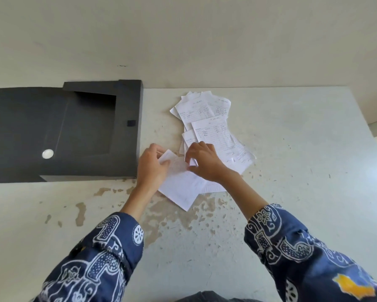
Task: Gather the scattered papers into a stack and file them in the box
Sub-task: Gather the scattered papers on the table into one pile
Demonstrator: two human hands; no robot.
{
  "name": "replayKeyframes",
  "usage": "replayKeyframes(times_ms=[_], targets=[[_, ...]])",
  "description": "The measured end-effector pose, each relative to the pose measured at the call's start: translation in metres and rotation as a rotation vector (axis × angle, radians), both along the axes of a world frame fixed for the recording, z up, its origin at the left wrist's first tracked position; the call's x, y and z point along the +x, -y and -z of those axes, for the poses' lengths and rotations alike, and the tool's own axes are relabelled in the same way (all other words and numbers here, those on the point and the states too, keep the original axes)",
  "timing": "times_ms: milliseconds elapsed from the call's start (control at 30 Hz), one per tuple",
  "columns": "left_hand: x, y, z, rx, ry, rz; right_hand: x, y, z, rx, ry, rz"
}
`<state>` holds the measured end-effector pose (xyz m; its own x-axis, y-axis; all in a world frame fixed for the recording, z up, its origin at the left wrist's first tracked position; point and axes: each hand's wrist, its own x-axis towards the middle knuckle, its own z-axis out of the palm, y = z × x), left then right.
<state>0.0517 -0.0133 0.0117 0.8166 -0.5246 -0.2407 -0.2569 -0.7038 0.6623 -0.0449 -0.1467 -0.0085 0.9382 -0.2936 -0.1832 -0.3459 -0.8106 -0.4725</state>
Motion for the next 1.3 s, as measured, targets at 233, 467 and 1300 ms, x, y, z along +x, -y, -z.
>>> replayKeyframes(times_ms=[233,467,1300], targets=[[-0.020,0.003,0.010,0.167,-0.292,-0.133,-0.004,0.015,0.015,0.217,-0.035,0.162],[-0.051,0.024,0.017,0.112,-0.370,-0.334,-0.014,0.030,0.013,0.605,0.055,0.415],[-0.036,0.011,0.030,-0.112,-0.654,-0.251,-0.009,0.084,-0.002,0.547,0.330,0.975]])
